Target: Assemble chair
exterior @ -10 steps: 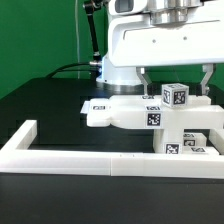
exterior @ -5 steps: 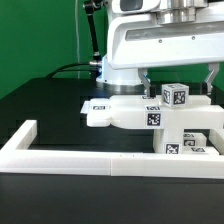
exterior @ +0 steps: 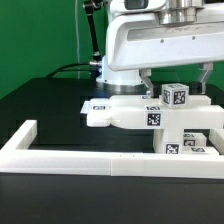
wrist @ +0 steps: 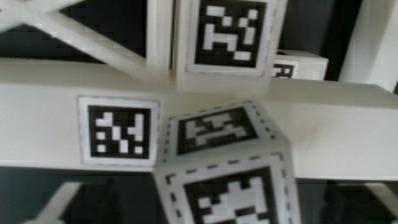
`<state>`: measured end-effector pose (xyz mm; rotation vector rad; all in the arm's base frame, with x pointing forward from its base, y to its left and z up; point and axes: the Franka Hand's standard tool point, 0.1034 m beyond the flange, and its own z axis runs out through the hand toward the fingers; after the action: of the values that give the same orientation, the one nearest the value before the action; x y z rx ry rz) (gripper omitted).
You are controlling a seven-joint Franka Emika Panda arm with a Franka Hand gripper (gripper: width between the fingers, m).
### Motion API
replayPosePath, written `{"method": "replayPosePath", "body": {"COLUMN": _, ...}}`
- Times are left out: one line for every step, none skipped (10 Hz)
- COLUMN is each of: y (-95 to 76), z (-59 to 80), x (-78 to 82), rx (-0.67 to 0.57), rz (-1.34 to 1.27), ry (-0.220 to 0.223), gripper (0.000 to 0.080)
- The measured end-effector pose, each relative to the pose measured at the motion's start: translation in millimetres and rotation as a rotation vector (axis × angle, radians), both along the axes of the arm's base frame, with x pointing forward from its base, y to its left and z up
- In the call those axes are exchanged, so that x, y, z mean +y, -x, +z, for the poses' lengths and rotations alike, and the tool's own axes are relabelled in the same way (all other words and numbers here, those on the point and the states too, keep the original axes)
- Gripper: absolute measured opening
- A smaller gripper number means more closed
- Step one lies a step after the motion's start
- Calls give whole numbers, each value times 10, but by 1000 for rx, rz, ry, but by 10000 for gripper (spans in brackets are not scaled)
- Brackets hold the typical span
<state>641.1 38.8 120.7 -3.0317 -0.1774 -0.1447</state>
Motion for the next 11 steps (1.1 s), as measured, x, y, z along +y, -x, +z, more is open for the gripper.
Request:
{"method": "replayPosePath", "body": {"y": 0, "z": 0, "x": 2, "rx": 2, "rz": -16, "ry": -2, "gripper": 284}}
{"method": "replayPosePath", "body": {"y": 0, "z": 0, "x": 1, "rx": 3, "rz": -30, "ry": -4, "gripper": 284}}
{"method": "replayPosePath", "body": {"y": 0, "z": 0, "x": 1, "rx": 4, "rz": -34, "ry": -4, "gripper": 288}}
{"method": "replayPosePath", "body": {"y": 0, "z": 0, "x": 7, "rx": 12, "rz": -110, "ry": -14, "gripper": 288}}
{"method": "replayPosePath", "body": {"y": 0, "z": 0, "x": 8, "rx": 19, "rz": -181, "ry": -21, "gripper": 288}}
{"method": "replayPosePath", "body": {"y": 0, "z": 0, "x": 8, "rx": 23, "rz": -210, "ry": -24, "gripper": 288}}
{"method": "replayPosePath", "body": {"y": 0, "z": -3, "x": 9, "rx": 36, "rz": -326, "ry": -35, "gripper": 288}}
{"method": "replayPosePath", "body": {"y": 3, "z": -8, "x": 20, "rx": 48, "rz": -431, "ry": -44, "gripper": 288}}
{"method": "replayPosePath", "body": {"y": 1, "z": -10, "x": 28, "rx": 56, "rz": -512, "ry": -52, "gripper": 289}}
{"method": "replayPosePath", "body": {"y": -1, "z": -13, "x": 34, "rx": 65, "rz": -618, "ry": -64, "gripper": 289}}
{"method": "replayPosePath", "body": {"y": -2, "z": -16, "x": 40, "rx": 76, "rz": -724, "ry": -75, "gripper": 290}}
